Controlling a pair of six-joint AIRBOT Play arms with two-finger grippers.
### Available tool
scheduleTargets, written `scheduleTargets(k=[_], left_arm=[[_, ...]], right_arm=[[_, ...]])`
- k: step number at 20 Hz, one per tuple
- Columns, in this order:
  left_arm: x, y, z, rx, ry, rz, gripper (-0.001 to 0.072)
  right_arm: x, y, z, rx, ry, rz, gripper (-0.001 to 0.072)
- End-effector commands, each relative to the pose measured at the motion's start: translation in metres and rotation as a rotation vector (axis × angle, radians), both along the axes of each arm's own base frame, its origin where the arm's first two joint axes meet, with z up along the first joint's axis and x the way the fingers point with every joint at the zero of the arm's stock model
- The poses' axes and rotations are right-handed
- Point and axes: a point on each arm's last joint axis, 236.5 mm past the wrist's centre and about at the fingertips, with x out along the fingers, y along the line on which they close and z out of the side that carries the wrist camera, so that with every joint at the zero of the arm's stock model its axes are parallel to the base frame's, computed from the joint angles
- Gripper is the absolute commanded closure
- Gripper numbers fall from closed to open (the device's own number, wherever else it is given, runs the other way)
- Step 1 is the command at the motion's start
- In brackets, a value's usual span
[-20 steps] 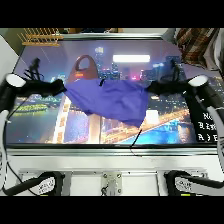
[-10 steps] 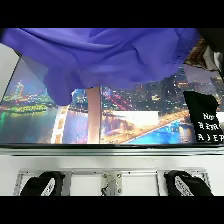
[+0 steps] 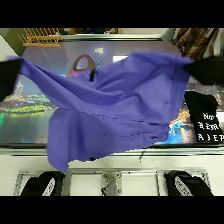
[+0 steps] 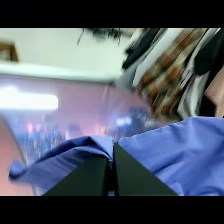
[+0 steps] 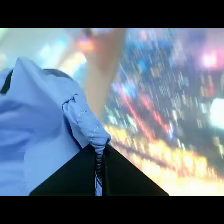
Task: Fold the clothes and pants, and hang the long-sleeved shirts on hangers.
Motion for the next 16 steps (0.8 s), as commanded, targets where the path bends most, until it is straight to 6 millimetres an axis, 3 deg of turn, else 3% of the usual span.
scheduleTargets(k=[1,4,7,10,14,15,16], left_arm=[[0.057,-0.002,-0.129,-0.038,0.357,0.012,0.0698],[0.120,0.000,-0.218,0.000,0.567,0.012,0.0699],[0.193,-0.001,-0.267,0.064,0.625,-0.022,0.0699],[0.254,-0.006,-0.285,0.071,0.636,-0.049,0.0699],[0.307,-0.007,-0.267,0.072,0.543,-0.047,0.0699],[0.313,-0.008,-0.263,0.072,0.529,-0.048,0.0659],[0.317,-0.008,-0.260,0.069,0.522,-0.050,0.0268]], right_arm=[[0.003,-0.012,-0.124,-0.130,0.386,-0.047,0.0696],[0.049,-0.009,-0.206,-0.126,0.536,-0.066,0.0696],[0.111,-0.014,-0.249,-0.098,0.494,-0.150,0.0696],[0.159,-0.022,-0.255,-0.076,0.368,-0.224,0.0696],[0.210,-0.038,-0.219,-0.032,0.122,-0.336,0.0689],[0.220,-0.042,-0.209,-0.022,0.066,-0.360,0.0610],[0.227,-0.045,-0.201,-0.013,0.022,-0.380,0.0320]])
